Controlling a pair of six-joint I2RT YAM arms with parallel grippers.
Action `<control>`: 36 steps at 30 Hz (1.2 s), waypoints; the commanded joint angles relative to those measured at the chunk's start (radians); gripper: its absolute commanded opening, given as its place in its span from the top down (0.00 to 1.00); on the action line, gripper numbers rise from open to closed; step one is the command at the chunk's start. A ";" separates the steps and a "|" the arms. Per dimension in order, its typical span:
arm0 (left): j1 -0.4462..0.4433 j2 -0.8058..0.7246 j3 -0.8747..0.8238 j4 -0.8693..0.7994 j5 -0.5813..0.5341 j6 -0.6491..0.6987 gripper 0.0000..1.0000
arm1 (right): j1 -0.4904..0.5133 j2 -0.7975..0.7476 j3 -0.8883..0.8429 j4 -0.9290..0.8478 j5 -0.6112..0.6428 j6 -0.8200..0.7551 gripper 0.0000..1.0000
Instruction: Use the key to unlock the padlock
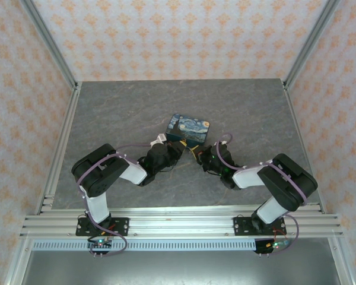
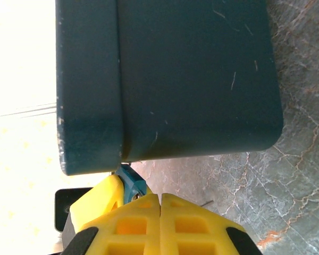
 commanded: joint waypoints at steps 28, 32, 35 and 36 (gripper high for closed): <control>-0.014 0.003 0.000 0.057 -0.030 -0.008 1.00 | 0.017 -0.035 0.013 -0.028 0.037 0.002 1.00; -0.014 0.001 0.001 0.052 -0.034 -0.009 1.00 | 0.018 -0.042 0.001 -0.044 0.035 0.004 1.00; -0.014 0.002 0.002 0.047 -0.034 -0.009 1.00 | 0.019 -0.044 0.001 -0.054 0.033 0.005 1.00; -0.014 0.002 0.002 0.046 -0.036 -0.008 1.00 | 0.018 -0.044 0.001 -0.058 0.031 0.005 1.00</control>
